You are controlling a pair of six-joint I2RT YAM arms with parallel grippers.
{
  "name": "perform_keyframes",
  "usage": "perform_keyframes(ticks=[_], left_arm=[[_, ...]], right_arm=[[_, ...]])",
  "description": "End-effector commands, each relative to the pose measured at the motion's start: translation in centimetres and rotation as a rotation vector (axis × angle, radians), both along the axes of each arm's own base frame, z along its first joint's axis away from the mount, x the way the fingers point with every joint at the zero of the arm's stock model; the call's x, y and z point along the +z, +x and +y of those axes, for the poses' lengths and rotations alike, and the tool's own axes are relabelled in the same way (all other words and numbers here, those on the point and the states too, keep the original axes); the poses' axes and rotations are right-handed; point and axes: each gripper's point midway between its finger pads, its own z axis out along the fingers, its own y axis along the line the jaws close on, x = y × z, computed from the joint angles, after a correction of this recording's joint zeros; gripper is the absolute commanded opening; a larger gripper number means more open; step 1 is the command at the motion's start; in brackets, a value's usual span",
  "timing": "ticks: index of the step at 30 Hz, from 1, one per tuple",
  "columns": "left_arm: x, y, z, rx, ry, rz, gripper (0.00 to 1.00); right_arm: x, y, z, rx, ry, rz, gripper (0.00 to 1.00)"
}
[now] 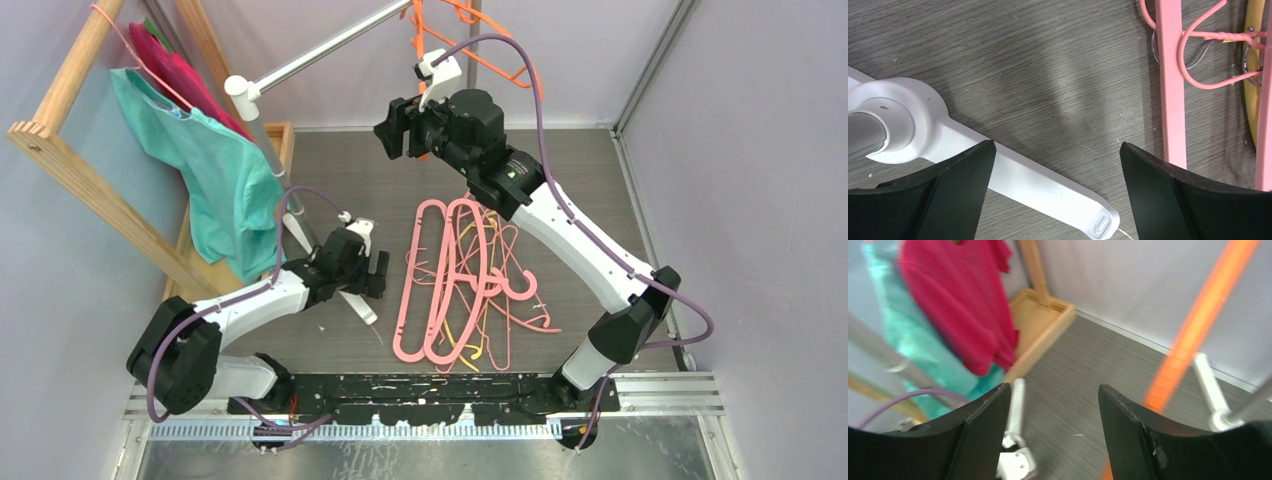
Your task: Organize the hangers
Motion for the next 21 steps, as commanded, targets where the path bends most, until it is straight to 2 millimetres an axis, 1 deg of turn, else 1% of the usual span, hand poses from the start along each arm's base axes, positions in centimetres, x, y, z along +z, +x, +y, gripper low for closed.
perform_keyframes(ticks=[1, 4, 6, 7, 10, 14, 15, 17, 21], left_arm=[[2.6, 1.0, -0.6, -0.002, -0.061, -0.100, 0.98], [2.5, 0.9, -0.4, 0.002, -0.056, -0.102, 0.98], [2.5, 0.9, -0.4, 0.001, -0.056, -0.099, 0.98], [2.4, 0.9, -0.4, 0.001, -0.056, -0.096, 0.98], [2.3, 0.8, -0.3, 0.002, -0.053, -0.092, 0.98], [2.3, 0.7, 0.0, 0.010, -0.045, -0.096, 0.98], [2.2, 0.7, 0.0, 0.011, -0.043, -0.097, 0.98], [2.1, 0.6, 0.2, 0.014, -0.042, -0.095, 0.98], [2.0, 0.4, 0.3, 0.019, -0.037, -0.091, 0.98]], right_arm=[[0.0, 3.6, -4.7, -0.307, -0.081, -0.062, 0.72], [-0.9, 5.8, -9.8, -0.524, -0.121, -0.049, 0.73], [-1.1, 6.7, -12.5, -0.591, -0.104, -0.039, 0.73], [-1.1, 6.9, -13.4, -0.606, -0.091, -0.040, 0.73], [-0.7, 7.3, -15.5, -0.655, -0.091, -0.074, 0.73], [-0.3, 7.8, -19.1, -0.824, -0.143, -0.101, 0.75], [-0.2, 7.9, -19.8, -0.841, -0.143, -0.101, 0.75], [-0.2, 8.0, -21.0, -0.865, -0.131, -0.097, 0.76], [-0.1, 8.0, -22.6, -0.912, -0.127, -0.103, 0.76]])
